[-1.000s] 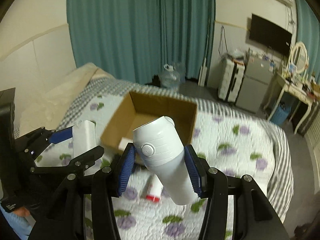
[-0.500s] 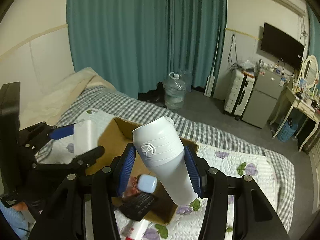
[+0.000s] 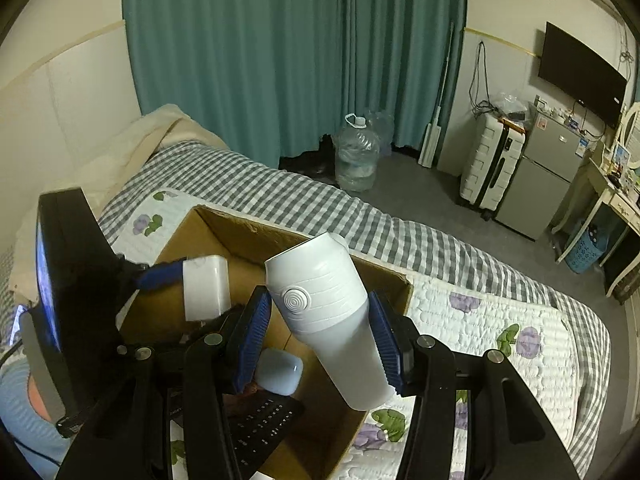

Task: Organize rigid objects
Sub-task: 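Carry both items into the box and open both tools, then grasp the black power adapter with the right tool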

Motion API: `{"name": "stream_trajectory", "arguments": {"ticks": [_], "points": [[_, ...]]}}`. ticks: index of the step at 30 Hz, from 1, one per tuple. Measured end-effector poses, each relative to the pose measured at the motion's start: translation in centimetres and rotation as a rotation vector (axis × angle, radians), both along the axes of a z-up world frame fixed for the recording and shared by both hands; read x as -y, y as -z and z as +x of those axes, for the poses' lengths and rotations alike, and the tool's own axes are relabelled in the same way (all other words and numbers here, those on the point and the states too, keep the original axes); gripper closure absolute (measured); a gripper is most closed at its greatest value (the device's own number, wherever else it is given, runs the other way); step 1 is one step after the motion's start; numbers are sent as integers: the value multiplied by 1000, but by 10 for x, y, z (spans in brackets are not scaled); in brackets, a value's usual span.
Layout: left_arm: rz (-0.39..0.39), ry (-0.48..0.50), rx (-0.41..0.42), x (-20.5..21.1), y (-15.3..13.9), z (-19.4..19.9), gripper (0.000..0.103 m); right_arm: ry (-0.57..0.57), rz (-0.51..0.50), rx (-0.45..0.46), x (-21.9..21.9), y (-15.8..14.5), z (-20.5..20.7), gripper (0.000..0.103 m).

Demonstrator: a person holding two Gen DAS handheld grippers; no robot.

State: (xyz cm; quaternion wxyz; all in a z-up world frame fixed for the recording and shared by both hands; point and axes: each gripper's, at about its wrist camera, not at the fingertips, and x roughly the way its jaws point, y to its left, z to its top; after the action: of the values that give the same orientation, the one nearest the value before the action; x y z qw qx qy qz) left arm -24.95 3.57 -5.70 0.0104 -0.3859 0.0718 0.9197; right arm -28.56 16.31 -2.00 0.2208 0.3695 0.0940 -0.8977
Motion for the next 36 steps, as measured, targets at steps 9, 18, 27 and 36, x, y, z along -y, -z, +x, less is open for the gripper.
{"name": "stream_trajectory", "arguments": {"ticks": [9,18,27,36], "points": [[23,-26,-57,12,-24,18,35,0,-24,-30,13,-13,2,53],[22,-53,-114,29,-38,35,34,-12,11,-35,37,13,-6,41],[56,-76,-193,34,-81,76,33,104,-41,-98,15,-29,34,22],[94,-104,-328,52,-143,154,29,175,-54,-202,-20,-80,137,15]]}}
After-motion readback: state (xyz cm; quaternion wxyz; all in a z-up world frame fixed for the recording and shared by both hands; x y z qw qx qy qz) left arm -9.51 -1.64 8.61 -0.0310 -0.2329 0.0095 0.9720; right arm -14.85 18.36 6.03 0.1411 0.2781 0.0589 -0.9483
